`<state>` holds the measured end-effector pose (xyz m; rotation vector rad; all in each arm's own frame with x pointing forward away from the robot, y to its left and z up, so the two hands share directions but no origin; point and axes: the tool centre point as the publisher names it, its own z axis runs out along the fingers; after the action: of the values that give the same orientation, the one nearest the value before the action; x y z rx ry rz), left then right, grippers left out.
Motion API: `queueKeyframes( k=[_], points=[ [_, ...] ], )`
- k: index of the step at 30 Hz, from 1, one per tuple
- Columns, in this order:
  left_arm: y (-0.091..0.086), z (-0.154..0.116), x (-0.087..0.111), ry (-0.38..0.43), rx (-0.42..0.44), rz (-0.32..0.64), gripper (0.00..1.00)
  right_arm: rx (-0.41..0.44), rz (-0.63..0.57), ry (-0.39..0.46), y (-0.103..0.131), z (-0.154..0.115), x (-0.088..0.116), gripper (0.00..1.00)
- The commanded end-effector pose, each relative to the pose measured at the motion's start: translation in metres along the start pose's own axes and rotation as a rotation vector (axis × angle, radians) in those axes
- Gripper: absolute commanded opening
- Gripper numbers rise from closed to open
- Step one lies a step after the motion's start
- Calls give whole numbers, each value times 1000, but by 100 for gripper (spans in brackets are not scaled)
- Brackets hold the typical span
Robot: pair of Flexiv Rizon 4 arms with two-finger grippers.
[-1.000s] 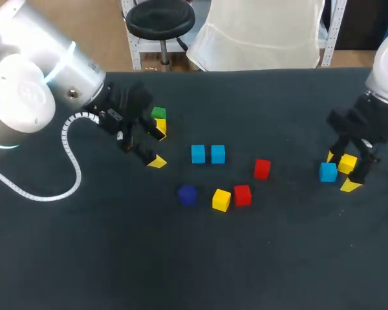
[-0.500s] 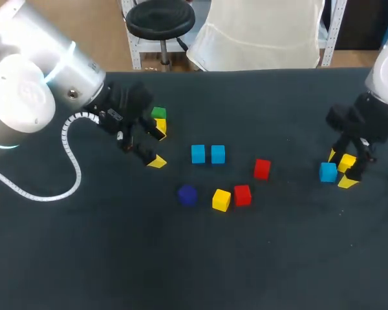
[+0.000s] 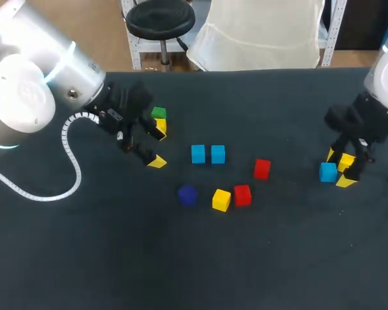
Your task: Place the blue cubes, place green cubes on the blue cubes, place the yellow cubes on the green cubes, then place the red cubes on the yellow cubes, and place purple cube on the red cubes.
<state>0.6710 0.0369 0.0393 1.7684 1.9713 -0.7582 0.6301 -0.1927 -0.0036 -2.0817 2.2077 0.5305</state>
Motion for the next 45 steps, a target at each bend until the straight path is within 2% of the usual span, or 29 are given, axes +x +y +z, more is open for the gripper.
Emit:
queueKeyframes(
  k=[1,5,14,17,18,19,29,38,45],
  points=[
    [0,0,1,-3,0,3,100,4,4,9,-1,2,-1,73],
    [0,0,1,-3,0,3,100,2,14,23,-1,3,-2,50],
    [0,0,1,-3,0,3,100,7,32,31,-1,6,0,36],
    [0,0,1,-3,0,3,100,12,40,37,-2,5,2,9],
    [0,0,1,-3,0,3,100,15,43,38,-2,5,2,2],
    [0,0,1,-3,0,3,100,19,46,40,-2,4,2,0],
    [0,0,1,-3,0,3,100,41,30,38,-12,-14,1,0],
    [0,0,1,-3,0,3,100,91,-111,27,-48,-43,-16,0],
    [0,0,1,-3,0,3,100,96,-200,38,-72,-43,-37,0]
  ],
)
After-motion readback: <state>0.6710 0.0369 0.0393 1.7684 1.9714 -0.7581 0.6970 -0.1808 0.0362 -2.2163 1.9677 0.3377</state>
